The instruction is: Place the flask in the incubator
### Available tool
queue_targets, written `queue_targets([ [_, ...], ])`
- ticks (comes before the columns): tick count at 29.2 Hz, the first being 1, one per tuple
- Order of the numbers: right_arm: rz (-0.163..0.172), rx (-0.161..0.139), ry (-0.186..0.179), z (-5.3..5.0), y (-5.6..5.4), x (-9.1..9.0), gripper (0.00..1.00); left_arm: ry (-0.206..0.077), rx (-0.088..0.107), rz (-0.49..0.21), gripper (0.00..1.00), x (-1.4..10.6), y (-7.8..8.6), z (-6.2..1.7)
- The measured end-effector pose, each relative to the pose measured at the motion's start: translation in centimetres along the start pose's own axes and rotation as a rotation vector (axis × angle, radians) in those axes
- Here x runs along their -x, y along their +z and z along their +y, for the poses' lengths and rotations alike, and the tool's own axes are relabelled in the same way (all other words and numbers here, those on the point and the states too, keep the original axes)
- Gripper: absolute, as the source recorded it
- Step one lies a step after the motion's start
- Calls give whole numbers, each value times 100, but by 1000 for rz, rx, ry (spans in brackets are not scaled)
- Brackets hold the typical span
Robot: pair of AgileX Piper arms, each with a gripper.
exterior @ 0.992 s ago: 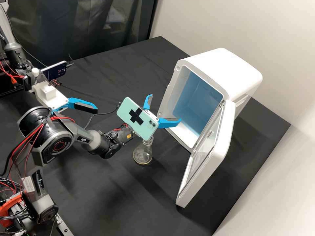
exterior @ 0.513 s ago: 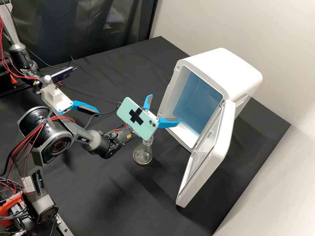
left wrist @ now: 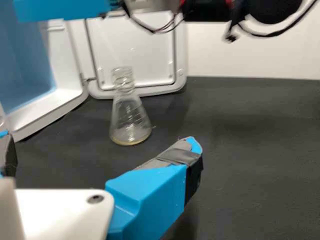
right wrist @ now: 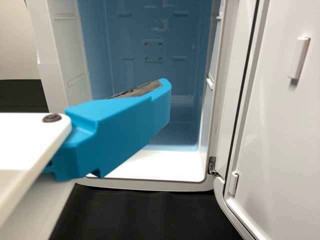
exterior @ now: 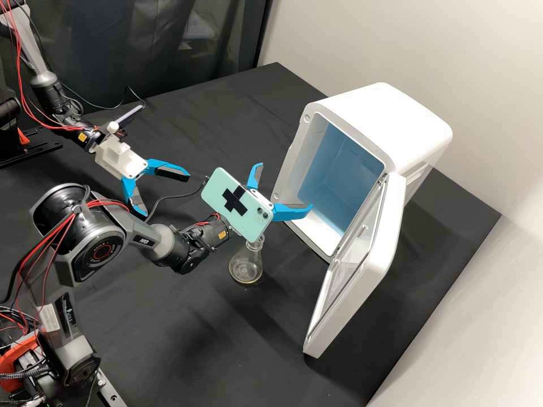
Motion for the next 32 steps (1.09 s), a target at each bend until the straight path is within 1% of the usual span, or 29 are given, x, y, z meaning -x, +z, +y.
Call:
queue_targets([
  [3, 0, 0, 0, 0, 0, 0, 100, 1, 4, 17, 100, -20, -53, 2],
  [6, 0, 0, 0, 0, 0, 0, 100, -10, 9, 31, 100, -35, -96, -28],
  [9, 0, 0, 0, 0, 0, 0, 100, -10, 11, 34, 100, -61, -114, -37],
  [18, 0, 0, 0, 0, 0, 0, 100, -8, 11, 36, 100, -63, -120, -34],
  [21, 9, 0, 9, -3, 3, 20, 100, -8, 11, 36, 100, -63, -120, -34],
  [24, 4, 6, 17, -4, 78, 100, 100, -8, 11, 36, 100, -63, -120, -34],
  [27, -17, 9, 10, -16, 171, 196, 100, -8, 12, 38, 100, -62, -127, -32],
  [29, -17, 3, 3, -20, 216, 272, 100, -8, 10, 39, 100, -60, -135, -31],
  [32, -29, -7, -9, -42, 301, 411, 100, -8, 10, 40, 100, -59, -140, -31],
])
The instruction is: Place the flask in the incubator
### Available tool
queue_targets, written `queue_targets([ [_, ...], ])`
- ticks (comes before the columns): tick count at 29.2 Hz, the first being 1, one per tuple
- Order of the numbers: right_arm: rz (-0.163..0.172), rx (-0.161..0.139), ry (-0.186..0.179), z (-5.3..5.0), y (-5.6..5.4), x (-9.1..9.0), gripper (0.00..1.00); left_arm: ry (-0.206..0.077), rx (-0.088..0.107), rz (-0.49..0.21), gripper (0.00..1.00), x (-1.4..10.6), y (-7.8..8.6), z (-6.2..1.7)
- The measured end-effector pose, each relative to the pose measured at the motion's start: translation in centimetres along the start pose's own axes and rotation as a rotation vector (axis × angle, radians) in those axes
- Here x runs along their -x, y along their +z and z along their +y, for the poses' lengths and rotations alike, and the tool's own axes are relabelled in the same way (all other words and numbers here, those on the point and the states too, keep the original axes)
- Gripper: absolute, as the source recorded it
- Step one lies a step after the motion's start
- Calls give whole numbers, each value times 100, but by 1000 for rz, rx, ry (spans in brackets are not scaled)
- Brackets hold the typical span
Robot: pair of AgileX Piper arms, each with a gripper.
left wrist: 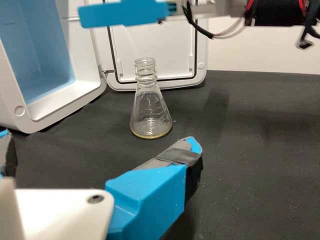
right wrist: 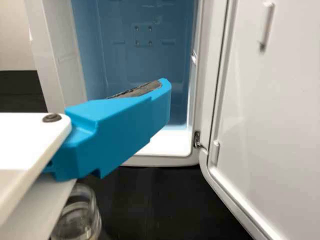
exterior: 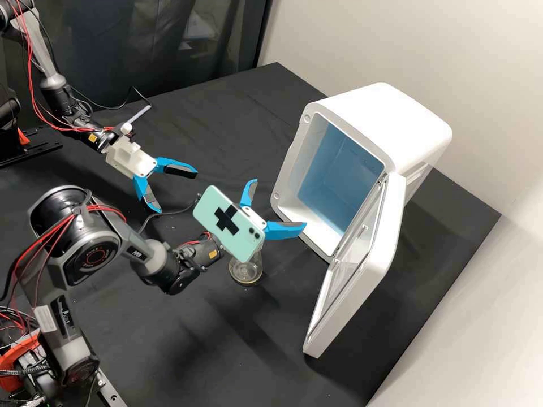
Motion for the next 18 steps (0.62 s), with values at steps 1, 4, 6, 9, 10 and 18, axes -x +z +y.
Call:
queue_targets([
  [1, -4, 1, -2, -10, 27, 39, 100, 0, 0, 0, 100, 0, 0, 0],
  [4, -22, -2, -19, -54, 97, 143, 100, 0, -1, -1, 100, 0, 1, 0],
  [6, -34, -3, -32, -82, 122, 184, 100, 1, -1, -2, 100, 0, 2, 1],
  [9, -46, -6, -51, -133, 165, 201, 100, 1, -2, -1, 100, 1, -7, 3],
  [10, -51, -7, -55, -151, 184, 194, 100, 3, -4, -3, 100, 2, -9, 5],
  [18, -139, 23, -135, -413, 394, 146, 100, 6, 0, -6, 100, 3, -10, 8],
])
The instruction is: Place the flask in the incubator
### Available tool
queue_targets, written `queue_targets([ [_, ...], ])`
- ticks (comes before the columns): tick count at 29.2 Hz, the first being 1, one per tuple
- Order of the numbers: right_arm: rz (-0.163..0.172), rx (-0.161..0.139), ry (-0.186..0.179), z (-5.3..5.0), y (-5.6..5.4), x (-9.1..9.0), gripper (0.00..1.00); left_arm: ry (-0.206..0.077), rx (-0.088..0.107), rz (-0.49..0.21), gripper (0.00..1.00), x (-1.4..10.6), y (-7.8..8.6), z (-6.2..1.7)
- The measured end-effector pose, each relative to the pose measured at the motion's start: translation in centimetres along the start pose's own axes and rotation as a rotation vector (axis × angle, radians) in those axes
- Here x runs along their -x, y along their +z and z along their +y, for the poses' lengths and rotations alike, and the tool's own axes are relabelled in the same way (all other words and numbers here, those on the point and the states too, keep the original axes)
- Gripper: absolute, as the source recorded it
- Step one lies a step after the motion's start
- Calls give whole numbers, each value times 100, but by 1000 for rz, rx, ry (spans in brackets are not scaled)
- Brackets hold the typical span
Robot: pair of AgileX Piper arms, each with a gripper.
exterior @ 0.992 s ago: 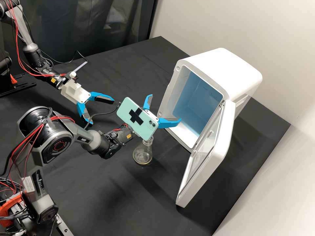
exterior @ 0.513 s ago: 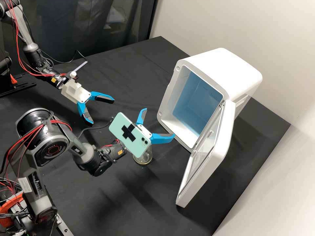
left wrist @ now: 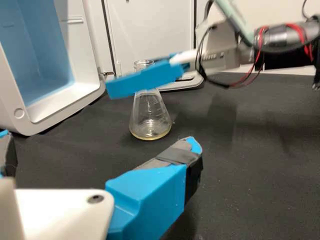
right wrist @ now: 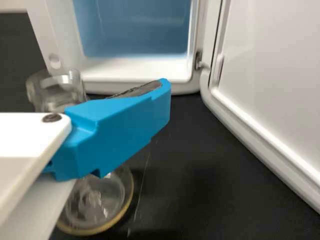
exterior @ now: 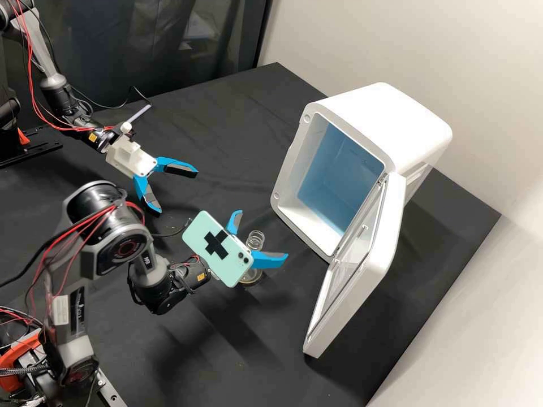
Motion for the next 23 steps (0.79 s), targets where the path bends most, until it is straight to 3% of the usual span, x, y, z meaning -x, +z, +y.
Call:
queue_targets([
  [5, -41, 13, -26, -106, 66, -55, 100, -1, -3, -3, 100, 0, 3, -1],
  [9, -79, 28, -27, -167, 118, -132, 100, 2, -4, -4, 100, 4, 3, 9],
  [16, -97, 40, -24, -195, 145, -214, 100, 16, -6, -8, 100, 11, 10, 33],
  [17, -97, 40, -24, -196, 146, -213, 0, 16, -6, -8, 100, 11, 10, 33],
  [23, -99, 40, -26, -200, 151, -214, 0, 16, -6, -8, 100, 11, 10, 33],
])
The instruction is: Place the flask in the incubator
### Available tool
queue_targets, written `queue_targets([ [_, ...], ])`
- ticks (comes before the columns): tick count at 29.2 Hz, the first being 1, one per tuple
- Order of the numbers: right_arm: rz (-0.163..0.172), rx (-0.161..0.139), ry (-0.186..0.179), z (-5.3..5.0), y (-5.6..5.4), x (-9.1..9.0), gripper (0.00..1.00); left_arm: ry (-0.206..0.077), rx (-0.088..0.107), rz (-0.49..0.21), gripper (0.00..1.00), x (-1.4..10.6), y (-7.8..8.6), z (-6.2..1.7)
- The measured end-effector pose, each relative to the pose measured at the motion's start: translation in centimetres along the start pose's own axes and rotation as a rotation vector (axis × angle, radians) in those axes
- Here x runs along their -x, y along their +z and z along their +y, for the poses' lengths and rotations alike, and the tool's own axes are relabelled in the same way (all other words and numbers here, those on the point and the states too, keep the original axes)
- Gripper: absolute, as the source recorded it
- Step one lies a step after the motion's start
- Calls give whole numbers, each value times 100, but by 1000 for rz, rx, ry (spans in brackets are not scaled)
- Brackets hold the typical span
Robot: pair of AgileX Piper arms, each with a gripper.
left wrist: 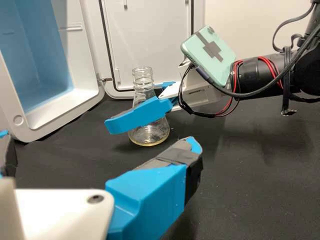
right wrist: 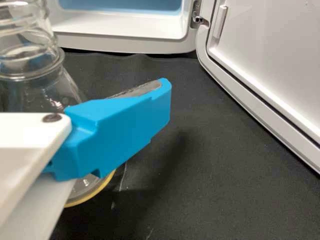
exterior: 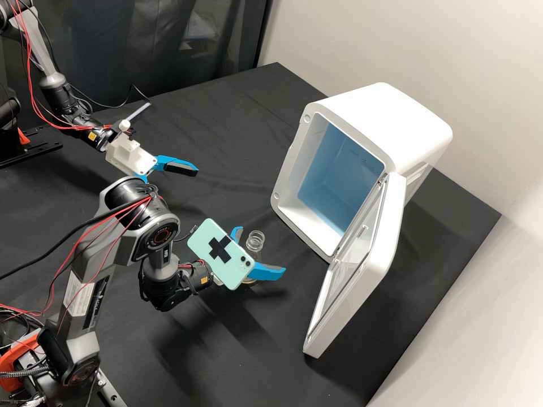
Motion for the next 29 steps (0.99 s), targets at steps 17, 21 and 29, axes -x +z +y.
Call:
queue_targets([
  [17, 10, -1, -9, -56, -61, 3, 0, 0, 13, 3, 100, 4, -19, 3],
  [21, 9, -1, -9, -56, -61, 3, 0, 0, 13, 3, 100, 4, -19, 3],
  [29, 3, -5, -5, -58, -61, 4, 0, 0, 13, 3, 100, 4, -19, 3],
])
